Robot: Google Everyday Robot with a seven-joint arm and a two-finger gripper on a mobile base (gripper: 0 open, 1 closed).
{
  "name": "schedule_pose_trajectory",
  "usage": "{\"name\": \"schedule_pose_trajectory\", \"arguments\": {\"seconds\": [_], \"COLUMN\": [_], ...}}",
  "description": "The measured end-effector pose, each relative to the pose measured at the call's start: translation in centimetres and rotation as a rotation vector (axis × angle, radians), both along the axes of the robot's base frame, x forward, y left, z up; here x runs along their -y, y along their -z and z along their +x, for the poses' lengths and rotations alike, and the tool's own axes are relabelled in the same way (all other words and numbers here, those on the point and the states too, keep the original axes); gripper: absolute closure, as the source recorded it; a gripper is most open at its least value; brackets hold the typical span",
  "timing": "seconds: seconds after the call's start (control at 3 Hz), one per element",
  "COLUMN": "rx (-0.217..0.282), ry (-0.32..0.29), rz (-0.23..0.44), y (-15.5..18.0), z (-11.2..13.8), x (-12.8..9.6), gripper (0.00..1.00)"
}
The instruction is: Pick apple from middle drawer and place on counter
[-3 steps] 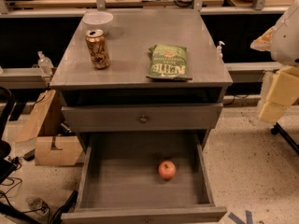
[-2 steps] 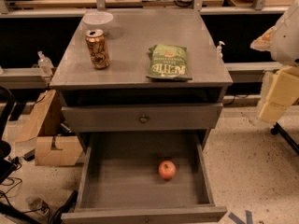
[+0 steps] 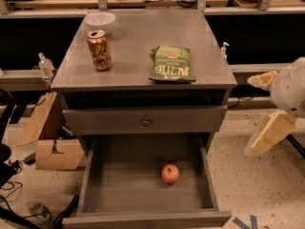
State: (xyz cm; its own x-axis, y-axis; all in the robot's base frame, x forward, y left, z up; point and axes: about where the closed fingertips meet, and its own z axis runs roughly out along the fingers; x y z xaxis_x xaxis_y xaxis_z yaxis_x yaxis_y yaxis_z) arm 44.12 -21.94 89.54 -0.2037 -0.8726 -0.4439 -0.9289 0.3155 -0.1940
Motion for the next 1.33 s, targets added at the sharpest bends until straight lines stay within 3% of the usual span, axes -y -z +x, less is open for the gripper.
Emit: {"name": "schedule_pose_trajectory", "arguments": {"seconds": [0.33,0.67,1.0,1.33], "rx": [0.04,0.192,0.343,0.341], "ry": [-0.017,0.005,-0.01,-0.009], "rz": [0.21,0.435,0.49,0.49], "y": [6.9,11.9,14.5,14.5], "z": [-0.4,2.5,5.8,5.7], "x": [-1.2,-2.6,-2.8,-2.8], "gripper": [0.0,0.0,0.0,0.0]}}
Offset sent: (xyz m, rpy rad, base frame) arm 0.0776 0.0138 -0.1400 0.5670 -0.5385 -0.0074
